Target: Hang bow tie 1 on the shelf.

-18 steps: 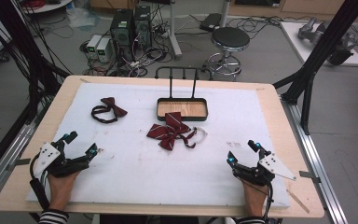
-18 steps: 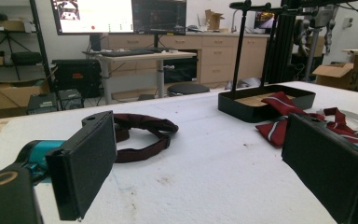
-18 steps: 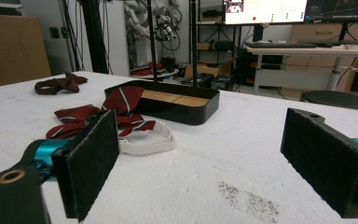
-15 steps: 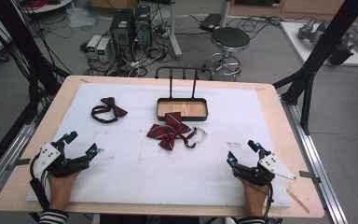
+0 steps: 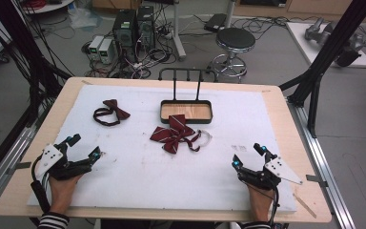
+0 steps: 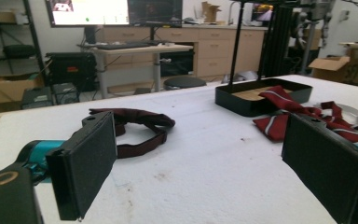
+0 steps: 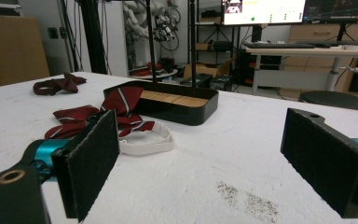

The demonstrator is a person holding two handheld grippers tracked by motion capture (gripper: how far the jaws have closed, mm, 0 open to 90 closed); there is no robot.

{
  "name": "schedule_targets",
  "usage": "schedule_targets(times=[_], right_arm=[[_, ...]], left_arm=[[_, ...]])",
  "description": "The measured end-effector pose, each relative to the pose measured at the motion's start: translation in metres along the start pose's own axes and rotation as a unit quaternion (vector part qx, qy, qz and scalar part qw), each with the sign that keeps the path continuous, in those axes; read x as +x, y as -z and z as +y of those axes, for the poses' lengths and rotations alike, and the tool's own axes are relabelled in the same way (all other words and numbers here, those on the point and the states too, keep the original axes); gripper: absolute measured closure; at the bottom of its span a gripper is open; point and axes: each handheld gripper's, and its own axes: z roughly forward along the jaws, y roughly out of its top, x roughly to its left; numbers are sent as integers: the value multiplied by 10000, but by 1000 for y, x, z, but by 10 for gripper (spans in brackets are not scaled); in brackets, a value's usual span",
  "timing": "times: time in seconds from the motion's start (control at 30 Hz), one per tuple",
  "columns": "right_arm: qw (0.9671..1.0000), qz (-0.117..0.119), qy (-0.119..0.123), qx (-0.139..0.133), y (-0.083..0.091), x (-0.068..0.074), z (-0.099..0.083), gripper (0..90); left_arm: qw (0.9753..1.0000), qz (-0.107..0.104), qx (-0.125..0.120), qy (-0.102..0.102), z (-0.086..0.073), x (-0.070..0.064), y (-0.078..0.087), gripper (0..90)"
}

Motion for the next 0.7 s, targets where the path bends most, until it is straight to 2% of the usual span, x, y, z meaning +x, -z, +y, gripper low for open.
schedule_targets(times=[0.3,0.47,0.7], right_arm=[[10000,1,-3,0,0,0,0,108],[10000,2,12,8,0,0,0,108],[10000,8,5,7,0,0,0,108]], left_arm=[[9996,-71,275,29,6,1,-5,108],[9987,-240,434,-110,24,-2,-12,108],[9950,-499,832,-242,51,-10,-29,108]])
